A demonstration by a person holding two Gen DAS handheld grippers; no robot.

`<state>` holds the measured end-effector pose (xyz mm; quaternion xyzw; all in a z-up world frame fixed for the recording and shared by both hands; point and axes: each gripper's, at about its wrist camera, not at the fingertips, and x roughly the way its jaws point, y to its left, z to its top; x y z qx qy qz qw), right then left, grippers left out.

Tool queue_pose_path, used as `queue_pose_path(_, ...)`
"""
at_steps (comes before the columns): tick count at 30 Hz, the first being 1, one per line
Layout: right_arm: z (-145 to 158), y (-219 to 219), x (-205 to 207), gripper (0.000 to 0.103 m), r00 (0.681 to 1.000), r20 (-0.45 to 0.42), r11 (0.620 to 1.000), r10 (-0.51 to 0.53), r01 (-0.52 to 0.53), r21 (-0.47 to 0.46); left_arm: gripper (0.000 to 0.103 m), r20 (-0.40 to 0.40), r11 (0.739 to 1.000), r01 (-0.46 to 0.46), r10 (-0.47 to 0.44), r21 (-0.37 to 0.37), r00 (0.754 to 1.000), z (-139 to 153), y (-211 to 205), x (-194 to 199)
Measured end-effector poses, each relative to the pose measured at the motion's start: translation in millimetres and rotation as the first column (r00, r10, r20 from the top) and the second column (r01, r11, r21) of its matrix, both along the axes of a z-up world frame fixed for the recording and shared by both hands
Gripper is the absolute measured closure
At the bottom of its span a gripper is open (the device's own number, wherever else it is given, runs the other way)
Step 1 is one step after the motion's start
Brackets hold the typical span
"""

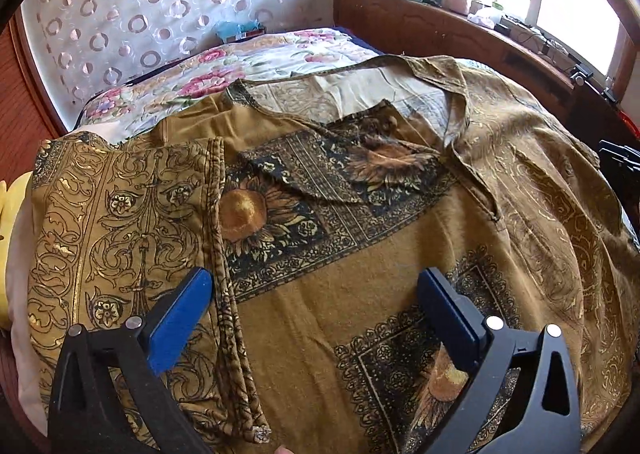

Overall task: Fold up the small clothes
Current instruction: 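Grasp the sleeve edge of the shirt with the right gripper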

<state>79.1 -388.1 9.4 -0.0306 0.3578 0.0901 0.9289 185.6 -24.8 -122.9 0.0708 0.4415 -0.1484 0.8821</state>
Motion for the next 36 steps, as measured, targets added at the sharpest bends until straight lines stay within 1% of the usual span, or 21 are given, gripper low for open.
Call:
queue_pose_path(5,1,0,2,0.042,0.999,-0.038,1.000,-0.018,0.019,0.021,0.000,0.000,1.000,0.000,0.000,0.001,1.000,0,-1,0)
queue_pose_path(8,-1,1,6,0.044,0.997,-0.071,0.999,-0.011,0.014,0.046,0.000,0.000,1.000,0.000,0.000,0.001,1.000,0,-1,0)
queue_pose_path(12,-4,3,8,0.051,0.993,-0.117,0.997,0.000,0.009,0.071,0.000,-0.001,1.000,0.000,0.000,0.000,1.000,0,-1,0)
queue_pose_path(13,-4,4,8,0.052,0.992,-0.125,0.997,0.003,0.007,0.075,0.000,0.000,1.000,0.000,0.000,0.000,1.000,0,-1,0)
queue_pose_path(16,-1,7,8,0.056,0.991,-0.133,0.997,0.018,-0.007,0.083,0.000,0.001,1.000,0.000,0.000,0.002,1.000,0,-1,0)
queue_pose_path(19,5,13,5,0.065,0.993,-0.117,1.000,0.022,-0.019,0.024,0.000,-0.001,1.000,0.001,-0.001,-0.002,1.000,0,-1,0)
queue_pose_path(21,9,15,5,0.079,0.995,-0.103,1.000,0.014,-0.017,-0.026,0.000,-0.001,1.000,0.001,-0.001,0.001,1.000,1,0,0)
queue_pose_path(22,11,20,4,0.082,0.995,-0.095,0.998,0.002,-0.008,-0.063,0.000,-0.001,1.000,0.001,-0.001,-0.003,1.000,0,1,-1)
queue_pose_path(24,12,27,-4,0.092,0.997,-0.073,0.993,0.004,-0.012,-0.114,0.000,0.000,1.000,0.000,0.000,-0.001,1.000,1,0,-1)
queue_pose_path(27,22,48,-15,0.094,1.000,-0.018,0.984,0.009,-0.012,-0.176,0.000,-0.001,1.000,0.001,-0.001,-0.002,1.000,1,0,0)
queue_pose_path(28,26,52,-18,0.094,1.000,0.005,0.983,0.013,-0.012,-0.182,0.000,-0.001,1.000,0.001,-0.001,-0.002,1.000,0,0,0)
queue_pose_path(30,38,61,-26,0.094,0.998,0.047,0.985,0.029,-0.021,-0.169,0.000,-0.001,1.000,0.001,-0.001,-0.001,1.000,0,0,0)
queue_pose_path(32,49,75,-33,0.094,0.994,0.085,0.988,0.069,-0.057,-0.140,0.000,-0.001,1.000,0.000,0.000,-0.002,1.000,0,-1,0)
queue_pose_path(34,54,91,-38,0.094,0.989,0.094,0.987,0.117,-0.104,-0.125,0.000,0.001,1.000,-0.001,0.001,0.000,1.000,1,-1,0)
queue_pose_path(36,53,107,-44,0.094,0.984,0.082,0.982,0.160,-0.150,-0.110,0.000,0.006,1.000,-0.016,0.016,0.006,1.000,2,1,-1)
